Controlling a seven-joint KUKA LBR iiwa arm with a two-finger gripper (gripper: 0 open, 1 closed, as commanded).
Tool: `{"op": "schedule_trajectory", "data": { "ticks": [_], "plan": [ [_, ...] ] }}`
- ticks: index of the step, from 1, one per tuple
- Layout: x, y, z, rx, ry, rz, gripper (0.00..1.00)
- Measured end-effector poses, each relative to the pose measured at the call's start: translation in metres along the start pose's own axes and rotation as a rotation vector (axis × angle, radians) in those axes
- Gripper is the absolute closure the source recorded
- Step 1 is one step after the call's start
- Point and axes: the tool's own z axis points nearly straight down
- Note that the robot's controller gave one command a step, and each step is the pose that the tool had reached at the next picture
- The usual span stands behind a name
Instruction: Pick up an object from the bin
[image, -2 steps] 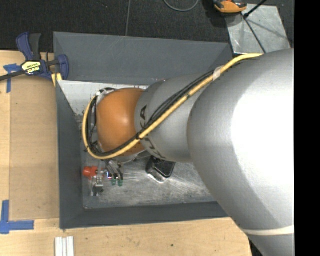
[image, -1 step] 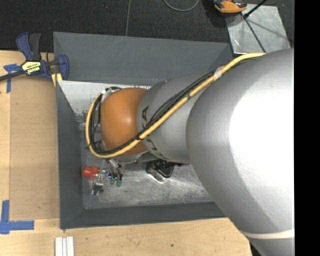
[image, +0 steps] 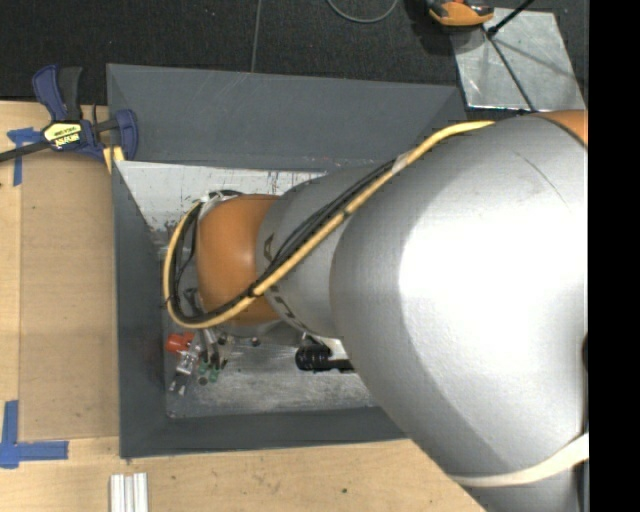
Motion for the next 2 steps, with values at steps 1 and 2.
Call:
{"op": "schedule_trajectory", "data": {
  "ticks": [1, 2],
  "plan": [
    [-0.0012, 0.0008, -0.0016, 0.000, -0.001, 0.000, 0.00],
    [-0.0055, 0.0022, -0.0052, -0.008, -0.013, 0.002, 1.00]
  ]
}}
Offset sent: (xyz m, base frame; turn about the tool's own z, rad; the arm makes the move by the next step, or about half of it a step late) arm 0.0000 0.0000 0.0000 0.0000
